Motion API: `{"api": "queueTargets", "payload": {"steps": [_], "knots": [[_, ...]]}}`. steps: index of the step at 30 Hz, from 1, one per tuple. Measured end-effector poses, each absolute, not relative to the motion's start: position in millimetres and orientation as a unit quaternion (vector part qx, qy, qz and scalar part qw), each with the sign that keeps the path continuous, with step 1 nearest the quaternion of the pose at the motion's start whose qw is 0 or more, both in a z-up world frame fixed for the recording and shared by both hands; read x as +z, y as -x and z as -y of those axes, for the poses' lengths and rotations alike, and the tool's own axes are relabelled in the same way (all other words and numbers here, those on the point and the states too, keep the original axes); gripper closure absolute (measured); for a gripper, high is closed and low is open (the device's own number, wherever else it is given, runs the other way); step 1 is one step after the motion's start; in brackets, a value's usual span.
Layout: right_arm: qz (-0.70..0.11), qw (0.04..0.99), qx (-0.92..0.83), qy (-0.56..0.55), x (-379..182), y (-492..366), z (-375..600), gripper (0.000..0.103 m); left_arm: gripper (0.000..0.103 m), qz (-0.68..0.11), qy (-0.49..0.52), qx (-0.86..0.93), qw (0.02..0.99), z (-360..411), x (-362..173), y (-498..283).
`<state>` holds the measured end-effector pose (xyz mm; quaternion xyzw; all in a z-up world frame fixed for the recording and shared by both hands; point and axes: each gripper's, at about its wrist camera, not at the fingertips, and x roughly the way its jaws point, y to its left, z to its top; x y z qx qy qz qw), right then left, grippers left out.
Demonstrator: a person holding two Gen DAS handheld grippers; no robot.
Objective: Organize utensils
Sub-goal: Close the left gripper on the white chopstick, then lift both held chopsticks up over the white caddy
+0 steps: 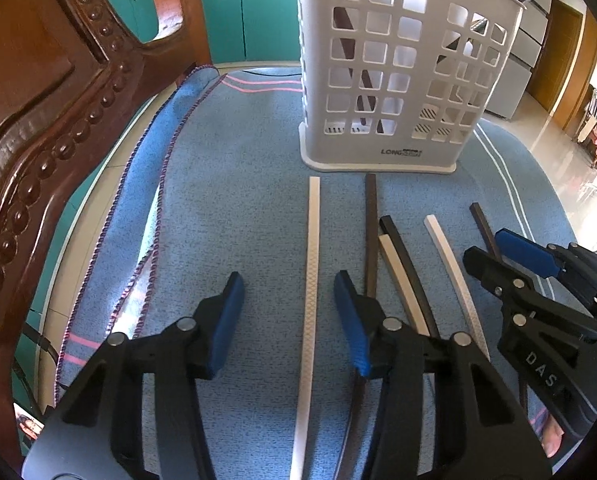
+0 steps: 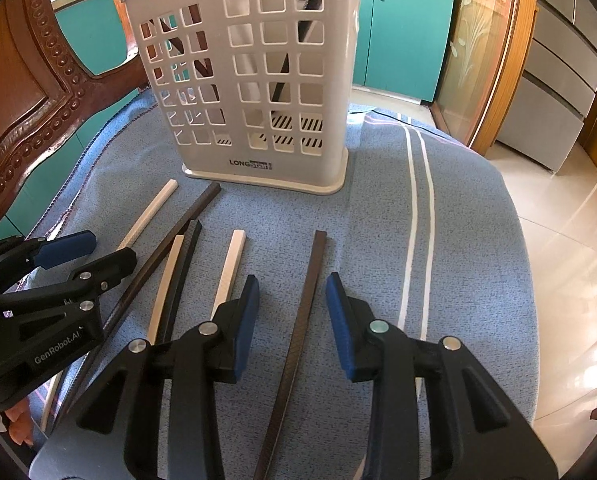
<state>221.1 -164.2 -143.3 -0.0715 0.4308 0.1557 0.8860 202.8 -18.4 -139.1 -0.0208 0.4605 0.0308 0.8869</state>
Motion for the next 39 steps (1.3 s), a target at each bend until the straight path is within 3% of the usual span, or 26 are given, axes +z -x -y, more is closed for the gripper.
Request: {"api": "queueTargets", "payload": {"steps": [2, 3, 6, 8, 19, 29, 31, 34, 39], "knots": [[-0.432, 0.886, 0.158, 0.064, -143, -221, 167, 0.071, 0.069, -0.460, 0.020, 0.024, 0.887, 20, -138, -203], [-0.433, 0.885, 0.162, 0.053, -142, -222, 169, 0.080, 0.072, -0.460, 0.020, 0.022, 0.887, 20, -138, -204], [-0.440, 0.882, 0.167, 0.027, -142, -227, 177, 0.093, 0.088, -0.461, 0.024, 0.020, 0.887, 19, -137, -203], [-0.442, 0.881, 0.169, 0.017, -142, -228, 181, 0.093, 0.096, -0.461, 0.030, 0.021, 0.886, 16, -137, -204], [-0.416, 0.888, 0.195, 0.017, -126, -217, 179, 0.096, 0.096, -0.435, 0.040, 0.020, 0.899, 13, -117, -191], [-0.449, 0.877, 0.170, 0.035, -137, -223, 183, 0.096, 0.096, -0.449, 0.034, 0.023, 0.893, 18, -122, -189], [-0.447, 0.878, 0.168, 0.041, -139, -221, 182, 0.093, 0.096, -0.449, 0.032, 0.022, 0.893, 19, -122, -187], [-0.445, 0.876, 0.179, 0.052, -139, -218, 175, 0.077, 0.096, -0.450, 0.031, 0.022, 0.892, 19, -124, -188], [-0.430, 0.882, 0.166, 0.101, -142, -212, 158, 0.077, 0.096, -0.452, 0.029, 0.024, 0.891, 18, -126, -190]]}}
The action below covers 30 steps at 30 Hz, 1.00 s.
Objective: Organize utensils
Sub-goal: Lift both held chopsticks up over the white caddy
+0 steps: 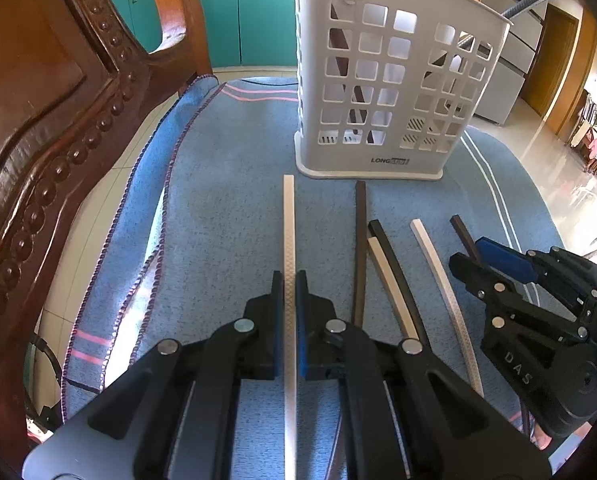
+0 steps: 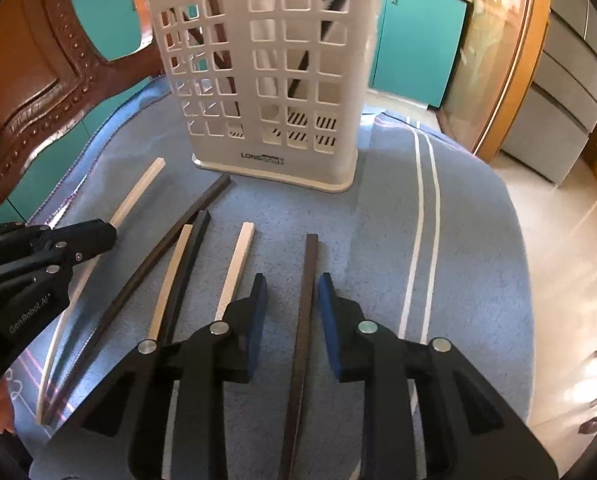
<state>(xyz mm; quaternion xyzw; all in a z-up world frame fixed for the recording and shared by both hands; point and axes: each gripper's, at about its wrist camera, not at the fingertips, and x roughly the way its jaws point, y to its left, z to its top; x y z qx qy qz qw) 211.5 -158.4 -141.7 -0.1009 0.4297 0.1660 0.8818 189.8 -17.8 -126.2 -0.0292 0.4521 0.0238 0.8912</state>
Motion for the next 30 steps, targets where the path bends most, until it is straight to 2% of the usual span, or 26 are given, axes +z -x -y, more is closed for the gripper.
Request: {"api": "queueTargets", "payload": {"steps": [1, 3, 5, 11, 15, 25, 30], "knots": [[-0.431, 0.881, 0.167, 0.099, -142, -212, 158, 0.078, 0.096, -0.452, 0.029, 0.024, 0.891, 18, -126, -190], [-0.432, 0.881, 0.172, 0.090, -142, -212, 158, 0.090, 0.096, -0.452, 0.029, 0.024, 0.891, 18, -126, -190], [-0.433, 0.881, 0.173, 0.084, -142, -212, 160, 0.095, 0.096, -0.452, 0.029, 0.024, 0.891, 18, -126, -190], [-0.432, 0.879, 0.196, 0.052, -134, -216, 169, 0.095, 0.096, -0.437, 0.031, 0.027, 0.899, 15, -118, -187], [-0.403, 0.883, 0.238, 0.031, -112, -206, 171, 0.096, 0.096, -0.409, 0.039, 0.021, 0.911, 13, -97, -177], [-0.294, 0.898, 0.326, -0.030, -12, -167, 200, 0.096, 0.096, -0.277, 0.072, -0.006, 0.958, 4, 5, -119], [-0.233, 0.906, 0.346, -0.073, 46, -161, 222, 0.096, 0.096, -0.210, 0.108, -0.027, 0.971, -11, 61, -114]]}}
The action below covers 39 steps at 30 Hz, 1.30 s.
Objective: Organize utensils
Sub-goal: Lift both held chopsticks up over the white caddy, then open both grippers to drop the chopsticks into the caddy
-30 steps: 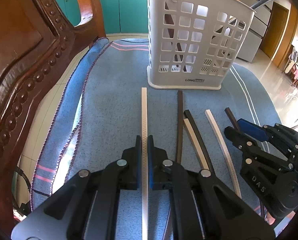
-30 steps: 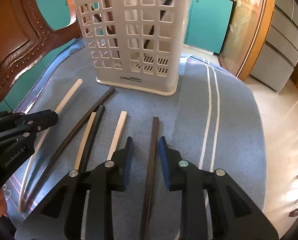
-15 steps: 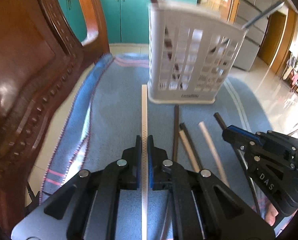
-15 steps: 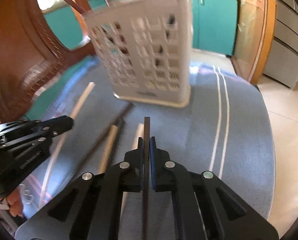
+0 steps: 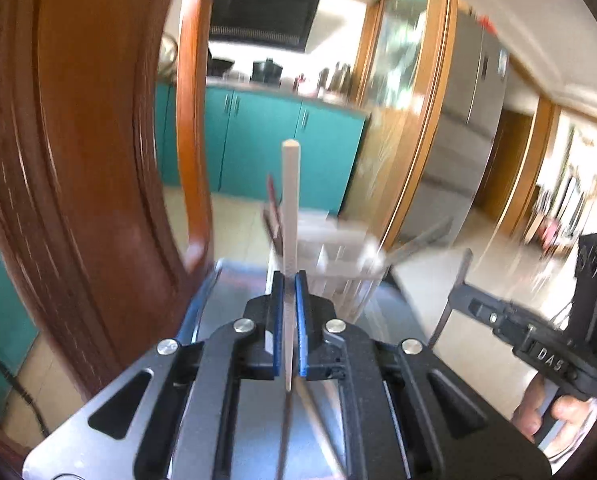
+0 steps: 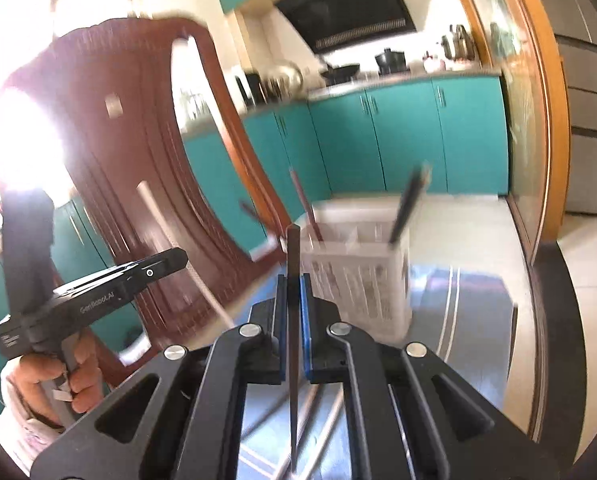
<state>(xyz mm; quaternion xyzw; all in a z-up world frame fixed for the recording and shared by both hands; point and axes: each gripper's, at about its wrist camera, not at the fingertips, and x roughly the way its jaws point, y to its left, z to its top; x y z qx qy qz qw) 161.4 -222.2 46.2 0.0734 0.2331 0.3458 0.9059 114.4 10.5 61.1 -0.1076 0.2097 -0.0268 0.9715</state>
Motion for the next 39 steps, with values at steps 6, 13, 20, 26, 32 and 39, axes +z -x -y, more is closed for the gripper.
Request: {"api": "queueTargets", "payload": {"steps": [6, 13, 20, 26, 32, 39], "knots": [[-0.165, 0.914, 0.353, -0.113, 108, -179, 237, 0.096, 0.096, -0.102, 0.183, -0.032, 0.977, -37, 120, -128], [-0.081, 0.935, 0.311, -0.151, 156, -203, 253, 0.096, 0.096, -0.067, 0.186, 0.020, 0.980, -39, 118, -182], [-0.070, 0.966, 0.226, -0.108, 126, -245, 240, 0.096, 0.096, -0.150, 0.148, 0.025, 0.977, -16, 72, -245], [-0.140, 0.964, 0.216, -0.060, 79, -266, 214, 0.096, 0.096, -0.172, 0.090, 0.036, 0.980, 14, 57, -261], [-0.159, 0.962, 0.217, -0.038, 62, -261, 199, 0.096, 0.096, -0.180, 0.052, 0.031, 0.982, 35, 51, -255], [-0.162, 0.960, 0.224, -0.040, 64, -255, 195, 0.066, 0.085, -0.185, 0.059, 0.026, 0.981, 33, 46, -252]]}}
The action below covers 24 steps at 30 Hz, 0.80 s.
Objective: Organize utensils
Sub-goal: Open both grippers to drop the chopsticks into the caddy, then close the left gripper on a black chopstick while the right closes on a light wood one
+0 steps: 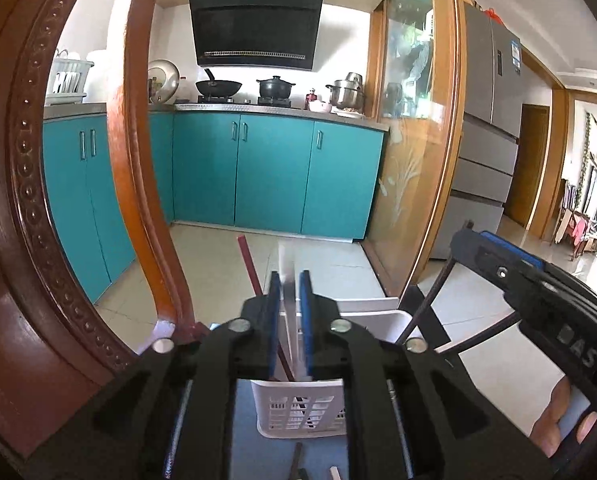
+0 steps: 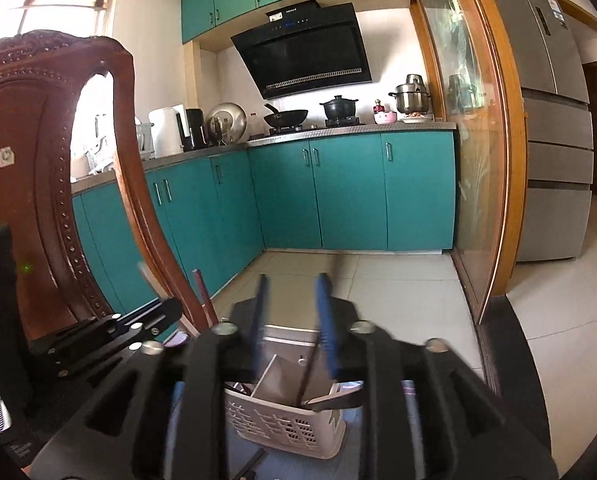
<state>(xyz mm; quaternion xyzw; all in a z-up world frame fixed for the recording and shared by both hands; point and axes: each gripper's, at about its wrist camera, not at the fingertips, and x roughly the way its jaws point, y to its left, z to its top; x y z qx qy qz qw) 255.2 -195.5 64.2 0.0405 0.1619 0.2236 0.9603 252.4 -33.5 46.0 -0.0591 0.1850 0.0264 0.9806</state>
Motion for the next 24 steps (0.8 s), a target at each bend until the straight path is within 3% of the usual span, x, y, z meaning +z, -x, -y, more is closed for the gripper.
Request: {"api": "queueTargets", "payload": {"steps": [1, 5, 7, 13, 19, 24], "knots": [[-0.157, 0.961, 0.226, -0.041, 66, -252, 196, 0.062, 0.078, -0.182, 0.064, 0.026, 0.981, 32, 47, -251], [-0.140, 0.963, 0.229, -0.033, 73, -236, 197, 0.055, 0.073, -0.176, 0.070, 0.025, 0.982, 27, 51, -241], [-0.133, 0.963, 0.232, -0.029, 76, -226, 199, 0.054, 0.061, -0.170, 0.071, 0.027, 0.983, 27, 52, -238], [-0.142, 0.959, 0.246, -0.009, 75, -199, 202, 0.053, 0.059, -0.159, 0.055, 0.053, 0.984, 21, 48, -213], [-0.230, 0.930, 0.286, 0.025, 6, -178, 196, 0.053, 0.058, -0.162, 0.058, 0.094, 0.981, -6, 21, -171], [-0.405, 0.874, 0.265, 0.046, -86, -217, 167, 0.055, 0.058, -0.300, 0.076, 0.070, 0.948, -17, -42, -180]]}}
